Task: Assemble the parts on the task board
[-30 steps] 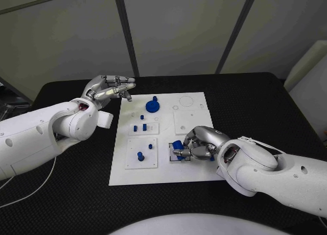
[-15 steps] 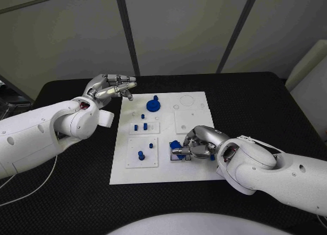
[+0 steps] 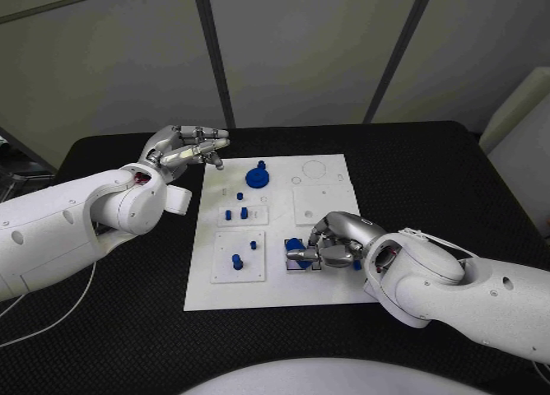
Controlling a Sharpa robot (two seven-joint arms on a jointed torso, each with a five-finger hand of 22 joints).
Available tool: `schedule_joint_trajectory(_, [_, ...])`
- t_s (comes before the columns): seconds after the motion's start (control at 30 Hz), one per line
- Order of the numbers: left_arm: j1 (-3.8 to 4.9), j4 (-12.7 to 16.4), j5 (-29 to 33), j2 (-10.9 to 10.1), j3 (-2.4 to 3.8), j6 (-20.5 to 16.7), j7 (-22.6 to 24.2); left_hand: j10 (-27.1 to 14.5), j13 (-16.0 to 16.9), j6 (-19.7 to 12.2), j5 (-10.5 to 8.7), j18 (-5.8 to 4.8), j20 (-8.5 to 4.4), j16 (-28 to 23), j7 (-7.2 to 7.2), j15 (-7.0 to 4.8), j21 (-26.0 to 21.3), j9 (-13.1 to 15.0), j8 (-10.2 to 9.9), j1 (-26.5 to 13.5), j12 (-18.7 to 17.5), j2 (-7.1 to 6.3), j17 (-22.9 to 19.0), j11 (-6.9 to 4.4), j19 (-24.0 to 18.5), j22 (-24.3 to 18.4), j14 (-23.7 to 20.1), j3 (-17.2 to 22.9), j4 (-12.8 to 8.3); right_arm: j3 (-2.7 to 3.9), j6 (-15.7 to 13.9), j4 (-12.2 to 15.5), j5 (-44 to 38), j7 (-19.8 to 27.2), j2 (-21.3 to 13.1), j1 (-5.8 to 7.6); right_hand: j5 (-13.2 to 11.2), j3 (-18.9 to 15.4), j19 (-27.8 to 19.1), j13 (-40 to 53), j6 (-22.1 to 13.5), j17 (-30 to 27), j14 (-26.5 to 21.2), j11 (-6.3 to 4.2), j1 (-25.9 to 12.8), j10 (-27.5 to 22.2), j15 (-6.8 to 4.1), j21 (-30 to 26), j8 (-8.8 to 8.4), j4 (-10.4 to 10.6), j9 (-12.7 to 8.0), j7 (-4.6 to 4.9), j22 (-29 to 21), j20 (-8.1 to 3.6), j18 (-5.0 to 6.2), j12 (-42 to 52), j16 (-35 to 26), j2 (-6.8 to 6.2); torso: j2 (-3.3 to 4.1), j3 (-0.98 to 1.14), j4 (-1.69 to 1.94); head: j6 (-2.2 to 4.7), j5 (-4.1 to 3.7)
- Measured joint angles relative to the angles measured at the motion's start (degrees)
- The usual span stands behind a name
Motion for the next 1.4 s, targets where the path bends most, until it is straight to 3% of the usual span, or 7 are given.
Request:
schedule_joint_trajectory(0.37, [-0.01, 0.00, 0.00, -0.11, 0.00, 0.03, -0.04, 0.00, 0.00, 0.00, 0.00, -0.01, 0.00, 0.00, 0.00, 0.00, 0.00, 0.00, 0.00, 0.00, 0.00, 0.00, 0.01, 0.00, 0.00, 0.00, 0.00, 0.00, 0.00, 0.00, 0.04, 1.60, -0.02, 0.37, -0.61, 0.00, 0.07, 1.09, 0.00, 1.50, 0.31, 0.00, 0.00, -0.22, -0.49, 0.22, 0.00, 0.00, 0.68, -0.09, 0.49, -0.31, 0.68, 0.00, 0.00, 1.15, 0.00, 0.54, 0.00, 0.04, -0.03, -0.06, 0.01])
schedule_joint_trajectory(0.73, [-0.08, -0.01, 0.00, -0.18, 0.00, 0.05, -0.05, 0.00, 0.00, 0.00, 0.00, 0.00, 0.00, 0.00, 0.00, 0.00, 0.00, 0.00, 0.00, 0.00, 0.00, -0.01, 0.01, 0.00, 0.00, 0.00, 0.00, 0.00, 0.00, 0.00, 0.32, 2.74, -0.11, 0.81, -1.21, -0.01, 2.03, 1.34, 0.22, 1.96, 0.31, 0.00, 0.00, -0.51, 0.18, 0.51, 0.00, 0.34, 0.83, -0.22, 0.82, -0.31, 1.01, -0.21, 0.00, 1.41, 0.00, 1.68, -0.05, 0.05, -0.03, 0.07, 0.07])
schedule_joint_trajectory(0.87, [-0.11, -0.02, 0.00, -0.21, 0.00, 0.06, -0.05, 0.00, 0.00, 0.00, 0.00, 0.00, 0.00, 0.00, 0.00, 0.00, 0.00, 0.00, 0.00, 0.00, 0.00, -0.01, 0.01, 0.00, 0.00, 0.00, 0.00, 0.00, 0.00, 0.00, 0.67, 2.77, -0.41, 0.84, -1.55, -0.01, 4.43, 1.75, 0.22, 2.09, 0.31, 0.00, 0.21, -0.51, 2.36, 0.51, -0.21, 0.34, 1.12, -0.64, 1.08, -0.31, 1.07, -0.21, 0.00, 1.41, 0.00, 3.15, -0.06, 0.02, -0.03, 0.21, -0.01])
schedule_joint_trajectory(0.97, [-0.13, -0.02, 0.00, -0.21, 0.00, 0.07, -0.05, 0.00, 0.00, 0.00, 0.00, 0.00, 0.00, 0.00, 0.00, 0.00, 0.00, 0.00, 0.00, 0.00, 0.00, -0.01, 0.00, 0.00, 0.00, 0.00, 0.00, 0.00, 0.00, 0.00, 1.10, 2.81, -0.69, 0.87, -1.66, -0.01, 7.39, 2.68, 0.43, 2.30, 0.19, 0.00, 0.00, -0.52, 8.53, 0.52, -0.42, 0.34, 1.12, -2.80, 1.31, -0.44, 1.13, -0.42, 0.00, 1.40, -0.01, 2.81, -0.06, 0.02, -0.03, 0.27, -0.04])
schedule_joint_trajectory(1.03, [-0.14, -0.02, 0.00, -0.22, 0.00, 0.07, -0.06, -0.16, 0.00, 0.00, 0.00, -0.01, 0.00, 0.00, 0.00, 0.00, 0.00, 0.00, 0.00, 0.00, 0.00, -0.01, -0.06, -0.16, 0.00, 0.00, 0.00, -0.16, -0.16, 0.00, 1.49, 2.90, -0.98, 0.90, -1.66, -0.01, 7.68, 2.83, 0.43, 2.47, 0.15, 0.00, 0.00, -0.71, 11.18, 0.71, -0.42, 0.34, 1.18, -3.81, 1.40, -0.47, 1.21, -0.42, 0.00, 1.40, -0.01, 2.52, -0.05, 0.01, -0.02, 0.29, -0.04])
schedule_joint_trajectory(1.1, [-0.15, -0.01, 0.00, -0.23, 0.00, 0.07, -0.06, -0.20, 0.00, 0.00, 0.00, 0.00, 0.00, 0.00, 0.00, 0.00, 0.00, 0.00, 0.00, 0.00, 0.00, -0.01, -0.06, -0.20, 0.00, 0.00, 0.00, -0.16, -0.16, 0.00, 1.74, 2.90, -1.17, 0.90, -1.65, -0.01, 7.68, 2.83, 0.43, 2.62, 0.27, 0.00, 0.00, -0.71, 12.28, 0.71, -0.41, 0.34, 1.48, -3.96, 1.47, -0.59, 1.31, -0.42, 0.00, 1.40, -0.01, 3.02, -0.04, 0.01, -0.01, 0.30, -0.01])
schedule_joint_trajectory(1.4, [-0.17, 0.03, 0.00, -0.24, 0.00, 0.08, -0.07, -0.20, 0.00, 0.00, 0.00, 0.00, 0.00, 0.00, 0.00, 0.00, 0.00, 0.00, 0.00, 0.00, 0.00, -0.01, -0.05, -0.20, 0.00, 0.00, 0.00, -0.16, -0.16, -0.01, 2.42, 2.49, -2.49, 0.59, -1.26, -0.01, 8.67, 2.83, 0.43, 3.30, 0.56, 0.00, 0.00, -0.73, 14.23, 1.15, -0.41, 0.34, 1.50, -3.96, 1.57, -0.88, 1.47, -0.42, 0.01, 2.06, -0.01, 4.68, 0.03, -0.03, 0.05, 0.31, 0.00])
